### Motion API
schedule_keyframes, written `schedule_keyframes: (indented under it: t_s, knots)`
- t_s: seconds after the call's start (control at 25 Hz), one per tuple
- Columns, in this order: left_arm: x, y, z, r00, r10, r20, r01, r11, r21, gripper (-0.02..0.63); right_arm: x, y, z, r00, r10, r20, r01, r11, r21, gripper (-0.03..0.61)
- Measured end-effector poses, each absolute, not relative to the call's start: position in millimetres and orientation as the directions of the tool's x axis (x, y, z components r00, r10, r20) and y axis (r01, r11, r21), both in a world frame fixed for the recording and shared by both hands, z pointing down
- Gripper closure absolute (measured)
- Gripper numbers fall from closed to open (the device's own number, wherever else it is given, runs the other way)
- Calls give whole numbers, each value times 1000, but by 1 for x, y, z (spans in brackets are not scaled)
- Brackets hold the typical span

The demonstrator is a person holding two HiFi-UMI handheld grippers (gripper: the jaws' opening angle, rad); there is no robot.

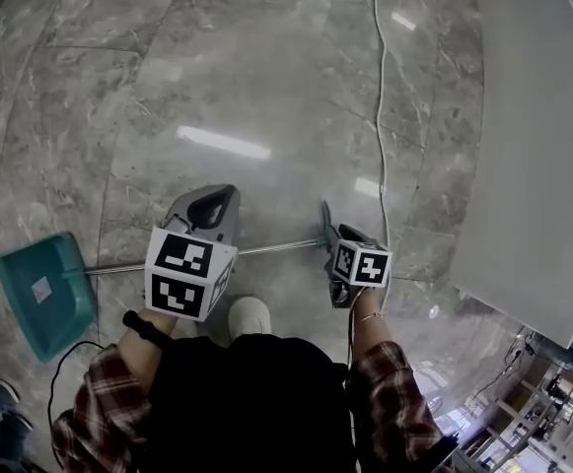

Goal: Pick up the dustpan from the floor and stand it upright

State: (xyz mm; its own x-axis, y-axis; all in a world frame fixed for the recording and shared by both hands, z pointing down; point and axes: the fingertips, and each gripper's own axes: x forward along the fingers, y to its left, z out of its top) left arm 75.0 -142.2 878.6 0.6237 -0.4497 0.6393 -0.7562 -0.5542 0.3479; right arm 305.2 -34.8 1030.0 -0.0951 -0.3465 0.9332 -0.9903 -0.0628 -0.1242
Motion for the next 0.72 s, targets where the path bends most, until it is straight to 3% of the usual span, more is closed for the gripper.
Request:
schedule_keyframes:
  t_s: [0.4,0.48,0.52,0.72]
  knots:
    - [63,-158,899,634,-453,627,-744,-577,336,603,312,-24,1085,-42,-313,949,-983,-159,-96,465]
    - [59,-160,904,630,-452,631,-747,-573,336,603,313,-23,1086,-33,-320,947,-979,-179,-95,469]
    - [57,-161,905,628,-452,633,-750,-569,337,603,312,-21,1086,-36,-318,947,-979,-177,-97,504]
    - [47,-163,895,614,-471,633,-765,-553,331,603,311,-27,1066,-54,-324,945,-976,-181,-118,508]
